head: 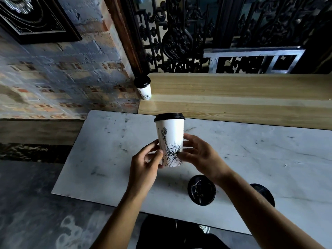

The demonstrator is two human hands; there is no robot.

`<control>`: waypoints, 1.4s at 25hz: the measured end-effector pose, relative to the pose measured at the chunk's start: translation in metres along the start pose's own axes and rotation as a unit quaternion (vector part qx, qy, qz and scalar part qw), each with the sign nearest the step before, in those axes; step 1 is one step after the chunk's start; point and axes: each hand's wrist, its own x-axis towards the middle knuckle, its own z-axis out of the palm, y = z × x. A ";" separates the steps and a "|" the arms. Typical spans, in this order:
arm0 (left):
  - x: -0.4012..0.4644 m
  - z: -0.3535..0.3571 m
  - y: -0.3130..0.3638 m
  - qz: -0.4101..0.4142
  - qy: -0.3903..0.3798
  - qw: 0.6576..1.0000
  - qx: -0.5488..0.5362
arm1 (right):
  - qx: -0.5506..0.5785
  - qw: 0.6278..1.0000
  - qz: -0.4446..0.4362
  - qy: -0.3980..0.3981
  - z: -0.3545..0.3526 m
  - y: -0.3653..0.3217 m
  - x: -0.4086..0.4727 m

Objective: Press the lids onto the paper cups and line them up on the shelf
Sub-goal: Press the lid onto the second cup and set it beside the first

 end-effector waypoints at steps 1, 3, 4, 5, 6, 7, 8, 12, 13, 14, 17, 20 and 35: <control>0.006 0.002 0.000 -0.005 -0.007 1.000 -0.003 | -0.018 1.000 0.003 0.005 -0.003 -0.002 0.007; 0.026 0.007 -0.001 -0.018 -0.031 0.999 -0.003 | -0.056 0.998 -0.006 0.016 -0.010 -0.006 0.028; 0.040 0.010 -0.002 -0.027 -0.043 0.999 0.004 | -0.071 0.997 -0.004 0.024 -0.013 -0.008 0.040; 0.057 0.012 -0.003 -0.030 -0.052 0.998 0.014 | -0.084 0.996 0.000 0.029 -0.016 -0.010 0.053; 0.075 0.015 -0.005 -0.029 -0.059 0.997 0.027 | -0.099 0.995 0.008 0.033 -0.019 -0.011 0.067; 0.095 0.017 -0.007 -0.023 -0.065 0.997 0.045 | -0.115 0.993 0.013 0.036 -0.023 -0.012 0.085; 0.117 0.019 -0.009 -0.017 -0.070 0.995 0.065 | -0.131 0.990 0.017 0.044 -0.025 -0.013 0.105; 0.215 0.039 -0.026 -0.028 -0.093 0.993 0.068 | -0.178 0.979 0.018 0.100 -0.031 -0.008 0.196; 0.243 0.045 -0.036 -0.031 -0.094 0.993 0.062 | -0.187 0.976 0.012 0.114 -0.033 -0.004 0.223; 0.271 0.052 -0.046 -0.031 -0.098 0.993 0.060 | -0.195 0.973 0.005 0.126 -0.035 0.002 0.251; 0.341 0.071 -0.079 -0.019 -0.092 0.995 0.042 | -0.226 0.962 -0.019 0.152 -0.046 0.023 0.321; 0.390 0.092 -0.106 -0.018 -0.097 0.994 0.040 | -0.254 0.952 -0.029 0.167 -0.060 0.044 0.369; 0.424 0.120 -0.155 0.001 -0.096 0.994 0.054 | -0.303 0.931 0.031 0.201 -0.066 0.086 0.404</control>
